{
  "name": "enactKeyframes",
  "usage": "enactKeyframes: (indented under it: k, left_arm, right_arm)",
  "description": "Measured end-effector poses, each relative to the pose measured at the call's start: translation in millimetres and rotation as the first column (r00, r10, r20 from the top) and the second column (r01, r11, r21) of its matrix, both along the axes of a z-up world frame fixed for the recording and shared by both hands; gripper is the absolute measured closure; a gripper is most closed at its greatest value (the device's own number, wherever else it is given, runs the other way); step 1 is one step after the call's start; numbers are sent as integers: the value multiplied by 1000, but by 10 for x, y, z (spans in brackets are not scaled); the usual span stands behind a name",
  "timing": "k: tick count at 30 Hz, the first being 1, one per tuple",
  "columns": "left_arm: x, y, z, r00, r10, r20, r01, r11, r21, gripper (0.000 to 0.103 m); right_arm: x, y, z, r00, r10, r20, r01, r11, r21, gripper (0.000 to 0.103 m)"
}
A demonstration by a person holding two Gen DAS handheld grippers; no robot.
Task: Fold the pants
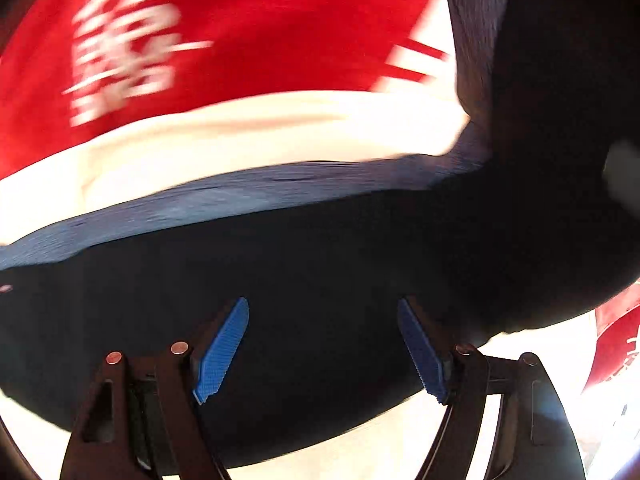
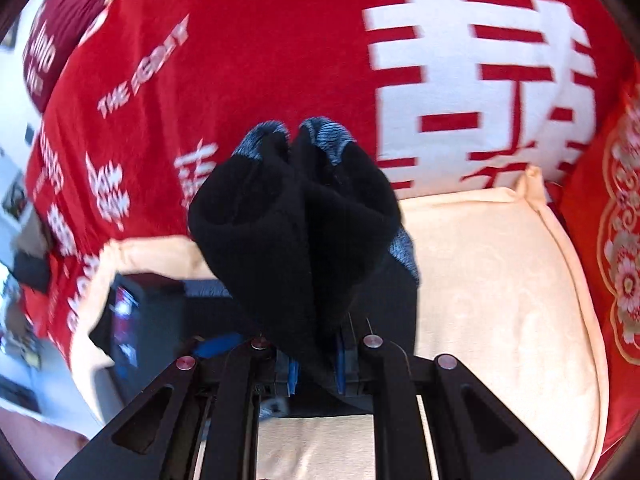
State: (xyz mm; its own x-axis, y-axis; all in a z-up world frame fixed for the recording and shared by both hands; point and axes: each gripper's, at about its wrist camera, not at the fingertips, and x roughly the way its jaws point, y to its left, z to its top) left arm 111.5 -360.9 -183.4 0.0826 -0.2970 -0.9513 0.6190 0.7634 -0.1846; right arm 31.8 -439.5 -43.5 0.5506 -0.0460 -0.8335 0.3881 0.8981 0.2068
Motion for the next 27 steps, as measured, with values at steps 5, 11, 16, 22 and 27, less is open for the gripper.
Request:
enactKeyframes:
  k: [5, 11, 16, 22, 27]
  left_arm:
    - [385, 845, -34, 996, 71, 52, -75, 993, 92, 25]
    - [780, 1651, -258, 980, 192, 42, -196, 965, 176, 25]
    - [851, 1751, -210, 986, 163, -30, -157, 978, 134, 25]
    - [700, 1247, 95, 978, -21, -210, 2, 996, -89, 25]
    - [500, 782, 116, 945, -117, -306, 65, 982, -176, 25]
  right_arm:
    - [450, 847, -484, 987, 101, -124, -111, 991, -76, 84]
    - [643, 1786, -1175, 921, 163, -355, -296, 884, -362, 75]
    - [320, 2010, -985, 882, 317, -349, -434, 836, -337, 47]
    - [10, 1159, -559, 956, 168, -239, -195, 976, -94, 47]
    - [-157, 629, -579, 974, 57, -222, -44, 997, 59, 47]
